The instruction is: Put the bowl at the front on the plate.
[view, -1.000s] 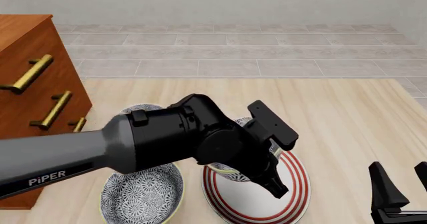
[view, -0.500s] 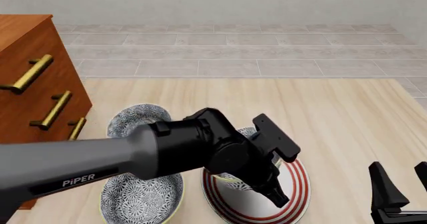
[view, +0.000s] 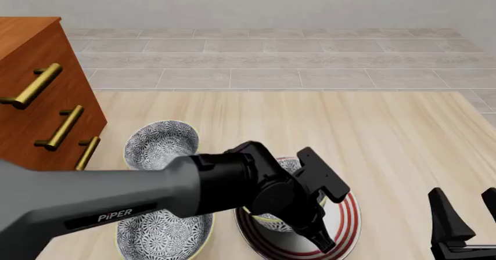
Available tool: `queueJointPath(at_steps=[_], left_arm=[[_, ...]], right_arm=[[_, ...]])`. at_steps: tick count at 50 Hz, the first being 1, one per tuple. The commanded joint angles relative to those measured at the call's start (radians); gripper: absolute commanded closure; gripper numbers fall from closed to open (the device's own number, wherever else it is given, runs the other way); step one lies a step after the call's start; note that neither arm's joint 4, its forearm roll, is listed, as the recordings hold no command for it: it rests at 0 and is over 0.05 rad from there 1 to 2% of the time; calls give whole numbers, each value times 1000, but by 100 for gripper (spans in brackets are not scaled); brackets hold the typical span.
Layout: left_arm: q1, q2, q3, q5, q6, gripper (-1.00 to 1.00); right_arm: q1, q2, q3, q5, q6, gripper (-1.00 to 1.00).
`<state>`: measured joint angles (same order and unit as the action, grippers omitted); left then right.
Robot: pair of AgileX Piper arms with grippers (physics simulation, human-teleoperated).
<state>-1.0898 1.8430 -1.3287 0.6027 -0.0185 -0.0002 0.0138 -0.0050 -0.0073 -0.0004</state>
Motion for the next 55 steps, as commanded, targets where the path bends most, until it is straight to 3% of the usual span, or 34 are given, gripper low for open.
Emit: queueJointPath(at_steps=[1, 19, 20, 43, 55], left_arm=[[-4, 19, 2, -13, 0, 100], [-10, 35, -3, -20, -11, 100], [-8, 35, -1, -21, -9, -100], [-41, -4, -37, 38, -46, -100], [20, -164, 41, 52, -19, -100]], right_arm=[[0, -3, 1, 2, 0, -100], [0, -3, 1, 2, 0, -100], [0, -3, 1, 2, 0, -100], [0, -3, 1, 2, 0, -100], [0, -3, 1, 2, 0, -100]])
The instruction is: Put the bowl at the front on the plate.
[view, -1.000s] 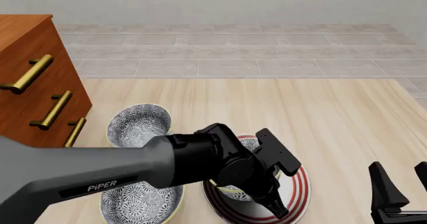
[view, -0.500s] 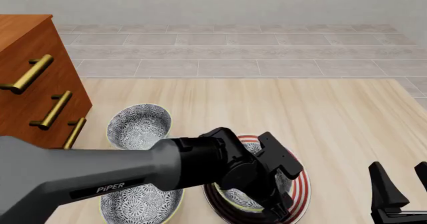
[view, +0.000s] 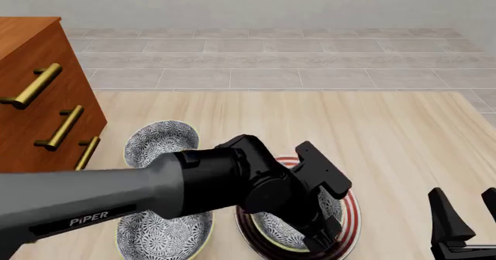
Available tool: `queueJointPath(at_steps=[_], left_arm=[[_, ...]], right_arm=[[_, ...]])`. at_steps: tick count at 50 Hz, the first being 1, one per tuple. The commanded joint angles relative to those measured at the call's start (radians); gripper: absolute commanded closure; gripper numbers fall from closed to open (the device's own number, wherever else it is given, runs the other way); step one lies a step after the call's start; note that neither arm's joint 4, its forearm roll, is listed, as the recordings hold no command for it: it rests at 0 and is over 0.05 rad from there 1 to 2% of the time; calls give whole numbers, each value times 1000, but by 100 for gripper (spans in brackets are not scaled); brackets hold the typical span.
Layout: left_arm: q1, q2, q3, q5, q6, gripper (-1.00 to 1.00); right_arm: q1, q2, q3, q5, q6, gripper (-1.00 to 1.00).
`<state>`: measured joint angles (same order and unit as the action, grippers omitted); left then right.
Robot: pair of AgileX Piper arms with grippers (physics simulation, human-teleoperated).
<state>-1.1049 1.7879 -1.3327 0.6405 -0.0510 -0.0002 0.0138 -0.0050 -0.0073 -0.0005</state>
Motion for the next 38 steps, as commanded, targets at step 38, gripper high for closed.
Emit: queueJointPath(at_steps=[38], left_arm=[[165, -691, 132, 259, -64, -100]], right_arm=[[0, -3, 1, 2, 0, -100]])
